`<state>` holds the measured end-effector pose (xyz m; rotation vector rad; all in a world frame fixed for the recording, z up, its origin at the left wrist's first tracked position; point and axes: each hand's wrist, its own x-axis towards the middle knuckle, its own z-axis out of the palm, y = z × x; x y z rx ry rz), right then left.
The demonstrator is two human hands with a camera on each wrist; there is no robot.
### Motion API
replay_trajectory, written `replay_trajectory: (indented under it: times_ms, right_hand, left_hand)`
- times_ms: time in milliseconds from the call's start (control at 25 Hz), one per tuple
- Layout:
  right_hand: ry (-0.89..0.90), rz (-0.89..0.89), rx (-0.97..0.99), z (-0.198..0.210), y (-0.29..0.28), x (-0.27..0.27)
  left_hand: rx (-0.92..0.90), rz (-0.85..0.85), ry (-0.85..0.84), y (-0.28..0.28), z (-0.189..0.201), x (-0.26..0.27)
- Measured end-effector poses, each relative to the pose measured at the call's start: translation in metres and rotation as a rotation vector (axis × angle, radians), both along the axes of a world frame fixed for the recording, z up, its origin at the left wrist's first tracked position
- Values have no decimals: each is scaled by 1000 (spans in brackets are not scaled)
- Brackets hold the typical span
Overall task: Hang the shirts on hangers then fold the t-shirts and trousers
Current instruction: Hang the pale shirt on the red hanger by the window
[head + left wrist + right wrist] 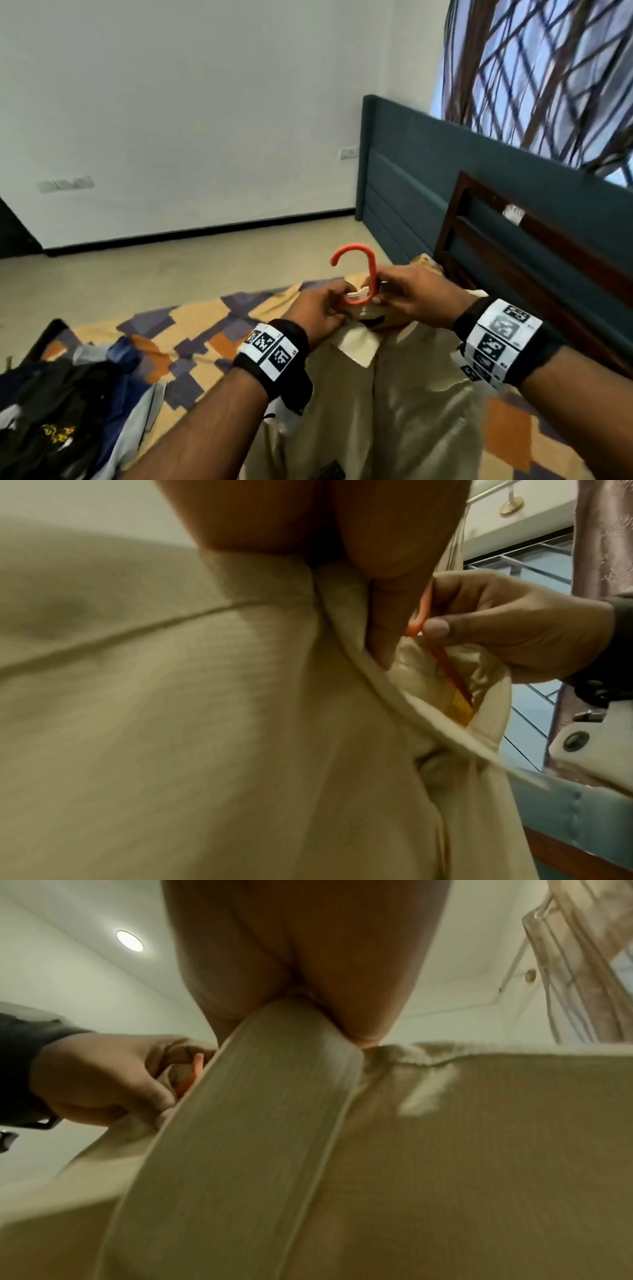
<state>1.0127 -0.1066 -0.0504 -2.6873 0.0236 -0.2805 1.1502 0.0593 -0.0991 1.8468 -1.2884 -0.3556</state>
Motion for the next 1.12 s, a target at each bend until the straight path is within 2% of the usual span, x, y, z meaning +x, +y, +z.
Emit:
replay_trajectory:
  times_ms: [200, 360, 560, 720, 800, 1120]
  right_hand:
    - [-110, -65, 16, 86, -21, -3]
    - [-143, -112, -144, 131, -44, 6]
    - [-146, -137, -196, 159, -38, 16]
    - [-146, -110, -291, 178, -30, 36]
    - [-152, -101, -299, 186, -26, 48]
    - [-226, -96, -16, 214, -23, 61]
  left_hand:
    - [-114, 82, -62, 8, 50, 29]
    - [-65, 141, -195, 20, 69, 63]
    - [67, 244, -342, 29, 102, 95]
    - [-122, 179, -194, 11, 142, 76]
    - [-210, 157, -221, -6, 156, 67]
    - [-389, 237, -271, -28, 197, 52]
